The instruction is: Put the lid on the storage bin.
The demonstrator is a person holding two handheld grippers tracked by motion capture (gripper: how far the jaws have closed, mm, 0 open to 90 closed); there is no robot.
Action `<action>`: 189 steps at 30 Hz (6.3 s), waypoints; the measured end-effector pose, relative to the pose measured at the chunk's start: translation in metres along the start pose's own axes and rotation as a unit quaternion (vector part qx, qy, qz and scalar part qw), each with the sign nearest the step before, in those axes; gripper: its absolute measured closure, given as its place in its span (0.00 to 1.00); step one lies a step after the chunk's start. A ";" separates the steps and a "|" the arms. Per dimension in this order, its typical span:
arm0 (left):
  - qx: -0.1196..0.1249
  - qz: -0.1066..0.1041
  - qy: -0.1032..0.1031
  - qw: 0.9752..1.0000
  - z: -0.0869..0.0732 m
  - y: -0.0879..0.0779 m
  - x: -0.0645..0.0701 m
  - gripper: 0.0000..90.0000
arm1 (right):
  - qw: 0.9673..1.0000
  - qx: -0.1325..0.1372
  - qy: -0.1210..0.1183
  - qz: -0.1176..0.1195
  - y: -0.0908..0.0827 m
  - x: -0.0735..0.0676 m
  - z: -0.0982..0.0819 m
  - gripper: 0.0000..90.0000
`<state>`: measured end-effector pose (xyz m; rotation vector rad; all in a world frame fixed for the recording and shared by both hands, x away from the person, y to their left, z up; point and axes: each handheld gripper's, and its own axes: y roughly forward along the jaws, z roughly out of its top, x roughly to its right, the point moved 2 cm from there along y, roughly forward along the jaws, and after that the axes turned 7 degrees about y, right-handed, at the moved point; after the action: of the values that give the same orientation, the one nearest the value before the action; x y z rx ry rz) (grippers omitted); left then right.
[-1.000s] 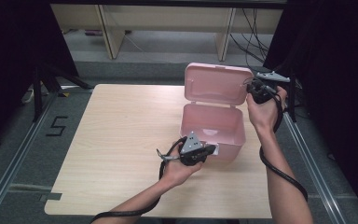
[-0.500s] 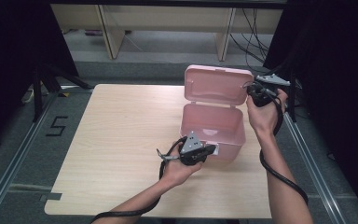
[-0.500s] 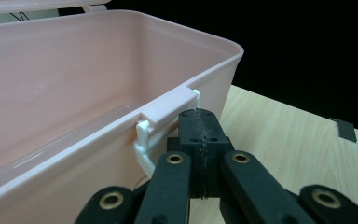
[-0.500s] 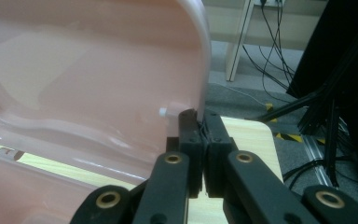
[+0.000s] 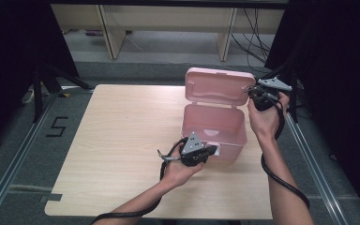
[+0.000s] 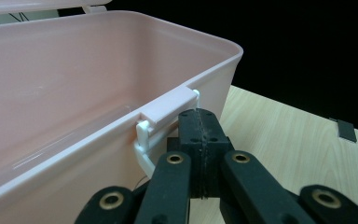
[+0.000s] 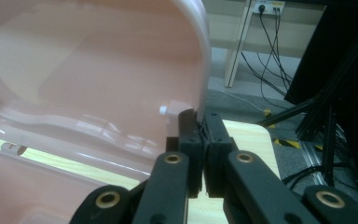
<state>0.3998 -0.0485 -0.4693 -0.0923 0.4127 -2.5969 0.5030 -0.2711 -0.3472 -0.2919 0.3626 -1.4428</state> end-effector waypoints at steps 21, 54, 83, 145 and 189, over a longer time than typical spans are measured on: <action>0.002 -0.005 0.004 1.000 0.000 0.000 -0.001 1.00 | 1.000 0.010 0.007 0.002 -0.004 -0.002 -0.005 0.99; 0.017 -0.005 0.012 1.000 0.007 -0.013 0.013 0.78 | 1.000 0.018 -0.011 0.000 -0.018 -0.002 -0.017 0.99; 0.054 0.042 0.005 0.998 0.020 -0.067 -0.013 0.78 | 0.999 0.039 -0.022 -0.008 -0.027 -0.005 -0.033 0.99; 0.070 0.097 -0.037 0.992 0.049 -0.061 -0.058 1.00 | 0.999 0.032 -0.023 0.005 -0.045 -0.006 -0.080 0.95; 0.031 0.082 -0.039 0.995 0.025 -0.060 -0.051 1.00 | 0.999 -0.020 0.024 0.024 -0.079 0.020 -0.149 1.00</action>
<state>0.4194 0.0200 -0.4267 -0.1323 0.2981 -2.4333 0.3712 -0.2959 -0.4521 -0.2796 0.4337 -1.3990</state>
